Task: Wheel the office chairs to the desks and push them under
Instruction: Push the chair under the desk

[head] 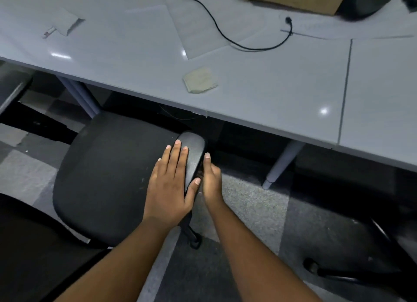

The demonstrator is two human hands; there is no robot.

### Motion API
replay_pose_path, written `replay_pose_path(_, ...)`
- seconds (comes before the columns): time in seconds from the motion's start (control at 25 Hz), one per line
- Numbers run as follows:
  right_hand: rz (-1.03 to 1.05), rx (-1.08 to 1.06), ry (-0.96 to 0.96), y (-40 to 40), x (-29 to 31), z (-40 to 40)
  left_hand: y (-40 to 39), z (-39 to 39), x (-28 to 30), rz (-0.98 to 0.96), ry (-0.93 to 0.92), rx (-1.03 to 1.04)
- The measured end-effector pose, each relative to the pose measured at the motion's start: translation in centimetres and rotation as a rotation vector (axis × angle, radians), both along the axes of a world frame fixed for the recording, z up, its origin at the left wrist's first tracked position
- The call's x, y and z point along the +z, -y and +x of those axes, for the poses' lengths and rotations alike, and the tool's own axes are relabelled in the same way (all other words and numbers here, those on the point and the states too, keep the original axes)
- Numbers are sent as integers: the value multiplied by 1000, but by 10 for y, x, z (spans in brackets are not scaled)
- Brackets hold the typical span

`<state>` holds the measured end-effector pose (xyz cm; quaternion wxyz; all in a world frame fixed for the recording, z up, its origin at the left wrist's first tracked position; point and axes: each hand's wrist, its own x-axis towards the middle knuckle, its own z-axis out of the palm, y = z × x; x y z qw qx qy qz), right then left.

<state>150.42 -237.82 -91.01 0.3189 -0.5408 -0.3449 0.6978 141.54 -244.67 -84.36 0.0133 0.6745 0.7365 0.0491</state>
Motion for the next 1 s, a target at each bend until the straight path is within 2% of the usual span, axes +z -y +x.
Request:
replay_pose_path(0.08,-17,4,12,-3,10,11,-8,2,1,-14,-12,35)
replay_pose_path(0.32,148,132,84,-9,34,12,-24,4,-1,-46,-52,82)
replay_pose_path(0.48,345,164,394,4,69,22,-24,-9,31,-197,-150,41)
replay_pose_path(0.64,644,292,667,11,142,37,-7,-25,113,-160,-243,123)
replay_pose_path(0.8,917,411,863,37,237,20,18,-36,216,-109,-149,180)
replay_pose_path(0.92,1084,493,1070,69,304,-5,60,-79,296,-70,-187,150)
replay_pose_path(1.0,1124,503,1089,95,340,-31,103,-122,338,-37,-202,233)
